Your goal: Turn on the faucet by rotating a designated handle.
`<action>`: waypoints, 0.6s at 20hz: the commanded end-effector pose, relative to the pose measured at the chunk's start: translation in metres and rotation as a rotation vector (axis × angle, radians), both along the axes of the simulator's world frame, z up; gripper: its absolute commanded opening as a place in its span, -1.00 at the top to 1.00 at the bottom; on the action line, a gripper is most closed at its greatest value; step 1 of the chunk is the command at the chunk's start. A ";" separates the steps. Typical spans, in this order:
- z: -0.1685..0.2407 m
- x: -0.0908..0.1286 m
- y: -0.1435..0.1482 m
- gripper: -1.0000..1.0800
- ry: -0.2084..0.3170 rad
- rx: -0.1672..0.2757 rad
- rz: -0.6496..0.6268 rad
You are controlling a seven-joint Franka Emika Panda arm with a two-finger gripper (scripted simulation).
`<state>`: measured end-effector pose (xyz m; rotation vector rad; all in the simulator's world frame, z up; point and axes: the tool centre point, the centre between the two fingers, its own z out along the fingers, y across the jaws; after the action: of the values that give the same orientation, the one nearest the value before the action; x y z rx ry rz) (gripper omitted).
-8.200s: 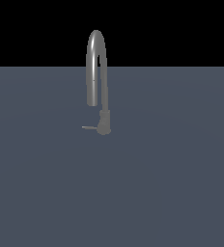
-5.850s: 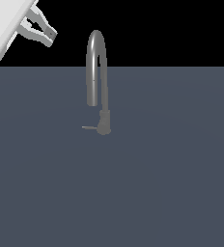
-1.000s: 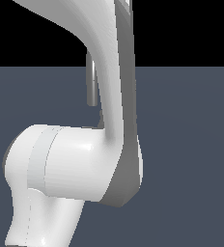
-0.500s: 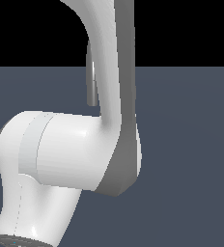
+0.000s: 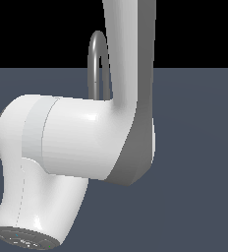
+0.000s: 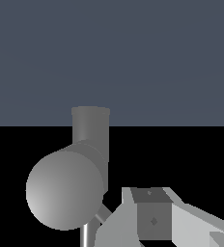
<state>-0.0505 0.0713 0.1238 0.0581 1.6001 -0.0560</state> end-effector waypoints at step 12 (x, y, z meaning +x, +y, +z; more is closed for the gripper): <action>0.027 -0.002 -0.029 1.00 -0.015 -0.001 -0.002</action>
<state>-0.0525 0.0560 0.1358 0.0469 1.6117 -0.0403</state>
